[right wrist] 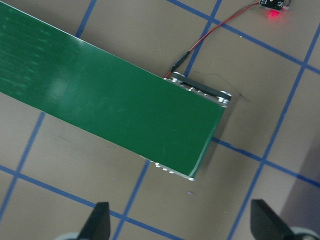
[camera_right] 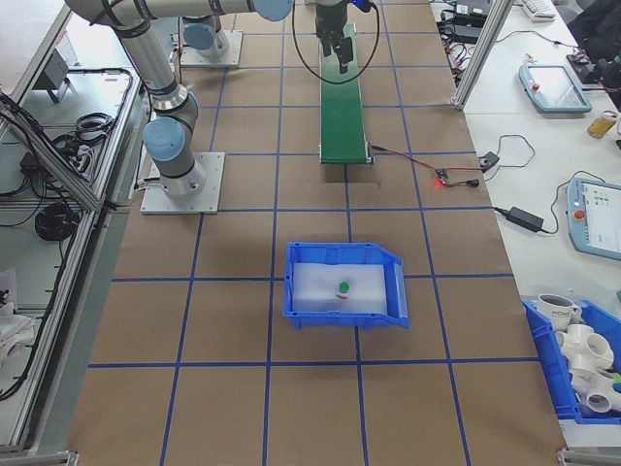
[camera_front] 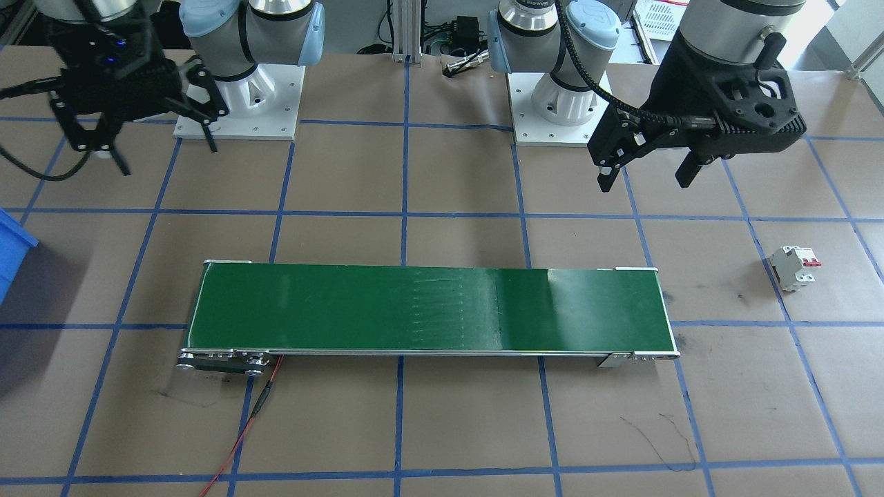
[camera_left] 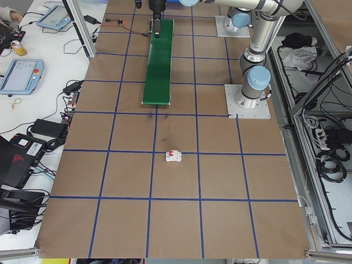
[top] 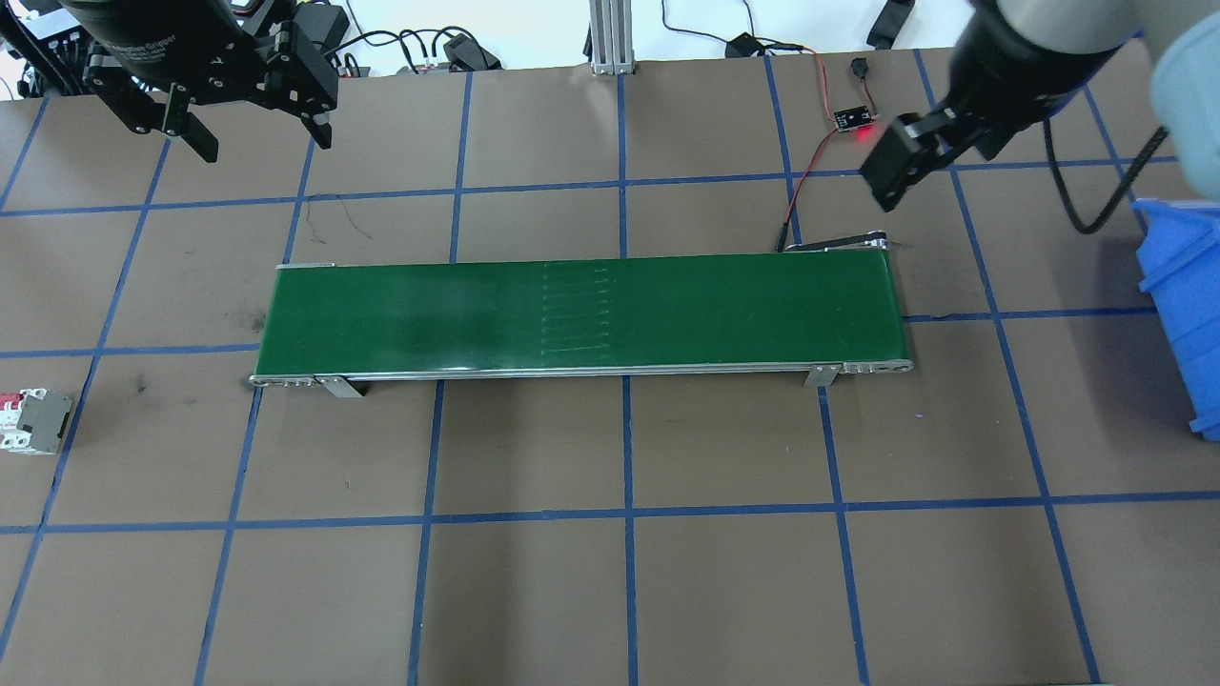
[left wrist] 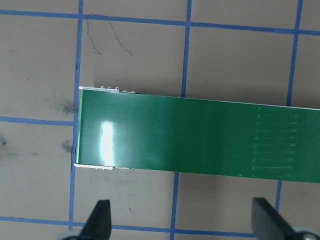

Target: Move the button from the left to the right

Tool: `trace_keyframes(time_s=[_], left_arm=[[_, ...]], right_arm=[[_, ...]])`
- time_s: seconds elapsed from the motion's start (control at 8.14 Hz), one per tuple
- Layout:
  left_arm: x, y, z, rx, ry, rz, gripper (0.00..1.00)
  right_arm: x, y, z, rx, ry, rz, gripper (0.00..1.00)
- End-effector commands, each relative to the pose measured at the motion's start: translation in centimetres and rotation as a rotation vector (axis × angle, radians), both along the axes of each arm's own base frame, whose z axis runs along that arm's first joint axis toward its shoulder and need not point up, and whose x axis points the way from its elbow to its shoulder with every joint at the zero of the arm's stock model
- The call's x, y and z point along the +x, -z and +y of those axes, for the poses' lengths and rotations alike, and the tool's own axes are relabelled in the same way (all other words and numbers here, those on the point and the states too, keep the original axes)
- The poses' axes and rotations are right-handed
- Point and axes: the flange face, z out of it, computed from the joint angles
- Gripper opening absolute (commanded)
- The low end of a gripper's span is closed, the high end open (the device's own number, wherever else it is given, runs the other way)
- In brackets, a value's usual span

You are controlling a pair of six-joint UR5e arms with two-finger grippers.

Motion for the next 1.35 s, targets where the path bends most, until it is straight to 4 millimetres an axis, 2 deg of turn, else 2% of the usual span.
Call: trace_keyframes(time_s=[0.0, 1.23], left_arm=[[0.00, 0.04, -0.02, 0.001, 0.000, 0.000, 1.00], [-0.04, 0.25, 0.11, 0.015, 0.010, -0.004, 1.00]], right_arm=[[6.48, 1.21, 2.10, 0.039, 0.219, -0.039, 1.00], [6.23, 1.03, 1.99, 0.024, 0.234, -0.031, 1.00]])
